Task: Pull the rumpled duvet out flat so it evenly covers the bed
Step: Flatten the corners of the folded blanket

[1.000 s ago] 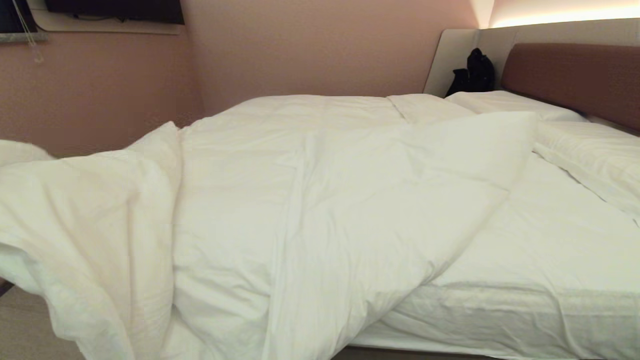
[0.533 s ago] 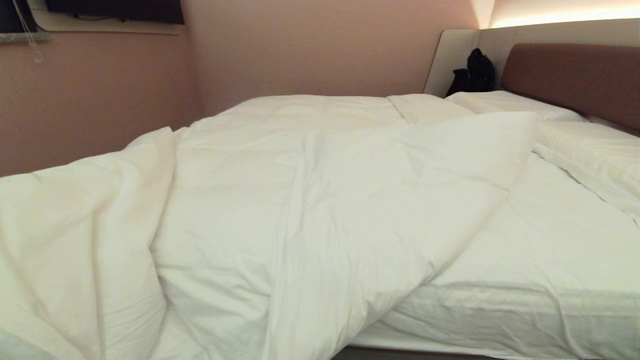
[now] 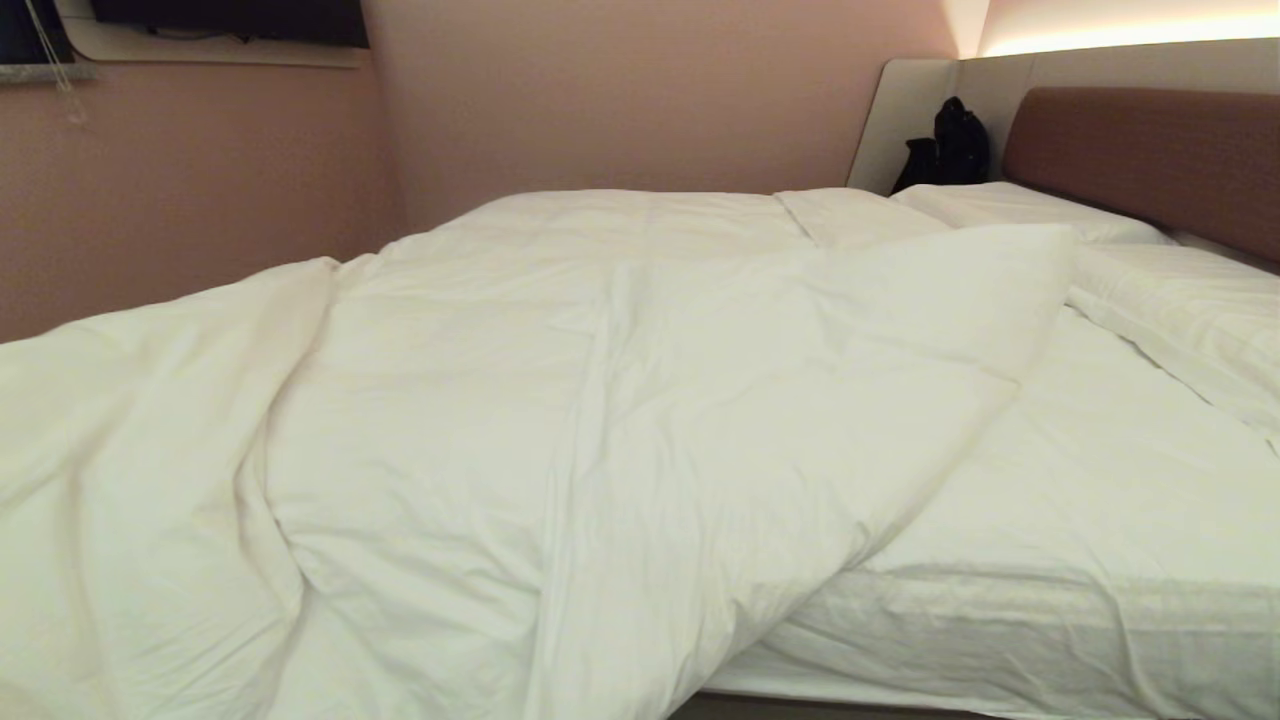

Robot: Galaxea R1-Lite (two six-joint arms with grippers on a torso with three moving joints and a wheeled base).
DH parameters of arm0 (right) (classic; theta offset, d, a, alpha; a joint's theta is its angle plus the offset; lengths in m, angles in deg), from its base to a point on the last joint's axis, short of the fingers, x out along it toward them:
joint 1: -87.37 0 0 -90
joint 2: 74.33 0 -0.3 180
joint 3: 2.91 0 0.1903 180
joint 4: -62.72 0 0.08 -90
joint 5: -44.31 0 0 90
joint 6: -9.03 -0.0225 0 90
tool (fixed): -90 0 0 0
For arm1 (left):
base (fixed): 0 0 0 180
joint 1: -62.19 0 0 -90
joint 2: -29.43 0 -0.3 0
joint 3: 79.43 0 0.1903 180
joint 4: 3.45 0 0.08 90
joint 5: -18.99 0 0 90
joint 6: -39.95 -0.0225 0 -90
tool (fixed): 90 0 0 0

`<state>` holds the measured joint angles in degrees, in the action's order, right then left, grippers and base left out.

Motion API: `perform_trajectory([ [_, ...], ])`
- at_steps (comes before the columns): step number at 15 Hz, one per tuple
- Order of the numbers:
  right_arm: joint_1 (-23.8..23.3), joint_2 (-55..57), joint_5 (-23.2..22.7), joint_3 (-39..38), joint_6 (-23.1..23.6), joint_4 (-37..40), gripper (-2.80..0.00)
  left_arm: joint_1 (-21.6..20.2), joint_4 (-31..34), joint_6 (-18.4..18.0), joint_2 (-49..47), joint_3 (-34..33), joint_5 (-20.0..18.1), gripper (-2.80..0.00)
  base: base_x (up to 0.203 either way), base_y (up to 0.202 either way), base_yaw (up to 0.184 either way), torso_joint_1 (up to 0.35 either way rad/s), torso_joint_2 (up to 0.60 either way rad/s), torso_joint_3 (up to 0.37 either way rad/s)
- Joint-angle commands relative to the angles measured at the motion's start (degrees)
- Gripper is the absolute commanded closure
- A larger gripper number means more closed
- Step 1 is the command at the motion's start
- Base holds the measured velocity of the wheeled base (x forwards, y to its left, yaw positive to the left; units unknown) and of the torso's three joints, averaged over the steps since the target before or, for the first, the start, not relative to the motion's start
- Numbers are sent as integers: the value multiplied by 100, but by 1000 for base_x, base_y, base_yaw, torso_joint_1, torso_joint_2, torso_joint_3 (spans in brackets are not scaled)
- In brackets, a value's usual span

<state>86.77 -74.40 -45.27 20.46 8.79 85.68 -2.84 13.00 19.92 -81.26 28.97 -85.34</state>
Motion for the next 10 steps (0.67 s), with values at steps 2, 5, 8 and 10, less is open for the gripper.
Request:
perform_trajectory([
  [2, -2, 7, 2, 0, -2, -3, 0, -324, -11, 49, -347, 495, -26, 0, 0, 0, 0, 0, 0, 0],
  [5, -2, 7, 2, 0, -2, -3, 0, -412, -11, 364, -321, 785, -42, 0, 0, 0, 0, 0, 0, 0],
  [8, -2, 7, 2, 0, -2, -3, 0, -462, -11, 395, -423, 757, -72, 0, 0, 0, 0, 0, 0, 0],
  [10, -2, 7, 2, 0, -2, -3, 0, -586, -11, 352, -426, 649, -32, 0, 0, 0, 0, 0, 0, 0],
])
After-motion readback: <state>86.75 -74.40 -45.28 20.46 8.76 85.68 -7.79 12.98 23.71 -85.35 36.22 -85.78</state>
